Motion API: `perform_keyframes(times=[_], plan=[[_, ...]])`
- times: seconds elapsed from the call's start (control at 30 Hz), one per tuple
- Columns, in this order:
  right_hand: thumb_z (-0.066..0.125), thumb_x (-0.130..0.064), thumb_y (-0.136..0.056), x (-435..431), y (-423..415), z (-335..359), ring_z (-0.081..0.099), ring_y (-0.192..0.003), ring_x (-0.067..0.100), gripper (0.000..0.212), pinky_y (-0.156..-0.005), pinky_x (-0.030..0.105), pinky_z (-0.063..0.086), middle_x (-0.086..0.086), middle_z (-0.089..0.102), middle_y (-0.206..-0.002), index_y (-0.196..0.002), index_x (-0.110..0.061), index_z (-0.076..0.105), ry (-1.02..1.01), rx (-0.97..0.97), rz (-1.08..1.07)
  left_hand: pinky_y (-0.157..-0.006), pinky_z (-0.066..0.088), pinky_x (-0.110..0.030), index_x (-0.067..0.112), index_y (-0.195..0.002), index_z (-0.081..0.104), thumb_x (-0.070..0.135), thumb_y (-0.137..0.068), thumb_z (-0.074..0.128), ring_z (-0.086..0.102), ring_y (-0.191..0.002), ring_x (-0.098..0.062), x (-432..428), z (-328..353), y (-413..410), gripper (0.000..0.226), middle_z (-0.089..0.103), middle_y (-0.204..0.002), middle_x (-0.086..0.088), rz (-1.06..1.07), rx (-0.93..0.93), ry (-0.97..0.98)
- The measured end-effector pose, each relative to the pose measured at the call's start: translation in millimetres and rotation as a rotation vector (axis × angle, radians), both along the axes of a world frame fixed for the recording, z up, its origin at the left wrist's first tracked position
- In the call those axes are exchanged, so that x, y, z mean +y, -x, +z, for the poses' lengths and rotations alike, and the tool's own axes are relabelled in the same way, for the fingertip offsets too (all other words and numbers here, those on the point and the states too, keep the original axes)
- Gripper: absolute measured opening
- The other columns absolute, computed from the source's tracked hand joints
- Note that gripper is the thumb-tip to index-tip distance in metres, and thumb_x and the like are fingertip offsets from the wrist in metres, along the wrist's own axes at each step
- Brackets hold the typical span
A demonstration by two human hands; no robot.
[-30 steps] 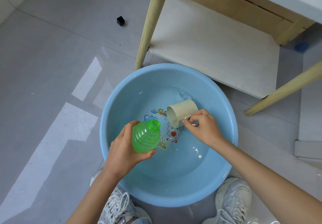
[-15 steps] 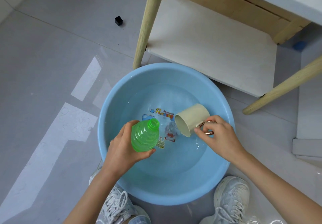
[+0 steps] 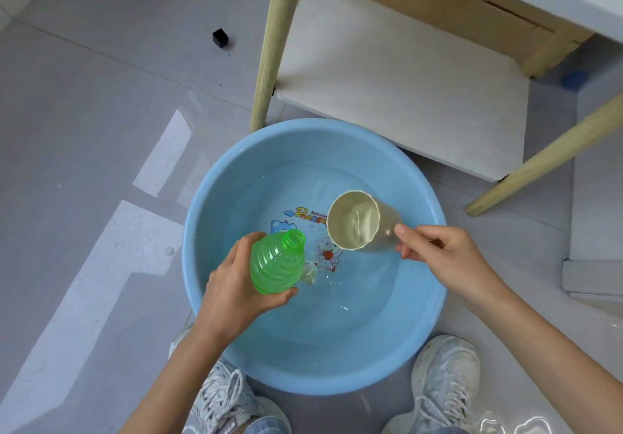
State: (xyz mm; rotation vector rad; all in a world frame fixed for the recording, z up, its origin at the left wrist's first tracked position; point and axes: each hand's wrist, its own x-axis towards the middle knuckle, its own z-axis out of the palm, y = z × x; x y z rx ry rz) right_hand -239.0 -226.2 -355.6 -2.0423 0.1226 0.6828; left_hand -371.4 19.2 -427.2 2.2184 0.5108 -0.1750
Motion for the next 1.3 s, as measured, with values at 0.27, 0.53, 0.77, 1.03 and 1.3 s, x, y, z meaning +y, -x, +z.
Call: perform_keyframes(times=[0.27,0.53,0.77,1.03,1.3], plan=[[0.073,-0.051,-0.065,0,4,43,0.068,-0.086,0.018,0.040,-0.076,0.025,0.058,0.007,0.065,-0.071,-0.054,-0.012,0.066,-0.346,0.231,-0.124,-0.079,0.043,-0.029,0.036,-0.120,0.040,0.062,-0.048,0.072,0.053,-0.102,-0.009,-1,2,1,0.084,0.053,-0.115,0.021,-0.011,-0.035,0.018],[0.069,-0.078,-0.054,13,22,45,0.067,-0.090,0.018,0.062,-0.093,0.036,0.050,-0.004,0.068,-0.079,-0.068,-0.018,0.073,-0.245,0.009,0.021,-0.084,0.040,-0.028,0.036,-0.123,0.039,0.065,-0.047,0.069,0.049,-0.107,-0.004,-6,12,-3,0.087,0.050,-0.119,0.023,0.008,-0.077,0.075],[0.063,-0.040,-0.079,23,27,50,0.060,-0.083,-0.003,0.021,-0.076,0.009,0.042,-0.006,0.061,-0.099,-0.066,-0.027,0.074,-0.141,-0.157,0.127,-0.087,0.040,-0.029,0.035,-0.125,0.037,0.060,-0.050,0.072,0.047,-0.110,-0.004,-10,18,-5,0.087,0.048,-0.122,0.025,0.004,-0.104,0.082],[0.062,-0.067,-0.072,22,30,54,0.058,-0.097,-0.002,0.037,-0.070,0.005,0.041,-0.019,0.057,-0.099,-0.070,-0.031,0.072,-0.149,-0.282,0.196,-0.084,0.034,-0.021,0.025,-0.129,0.043,0.044,-0.054,0.089,0.046,-0.112,-0.004,-11,20,-6,0.090,0.050,-0.127,0.017,-0.019,-0.129,0.072],[0.056,-0.063,-0.082,20,31,55,0.059,-0.100,0.007,0.049,-0.075,0.010,0.045,-0.016,0.054,-0.105,-0.070,-0.018,0.070,-0.132,-0.411,0.272,-0.086,0.038,-0.025,0.031,-0.127,0.039,0.045,-0.054,0.087,0.047,-0.114,-0.004,-11,21,-9,0.088,0.050,-0.127,0.020,-0.018,-0.147,0.073]])
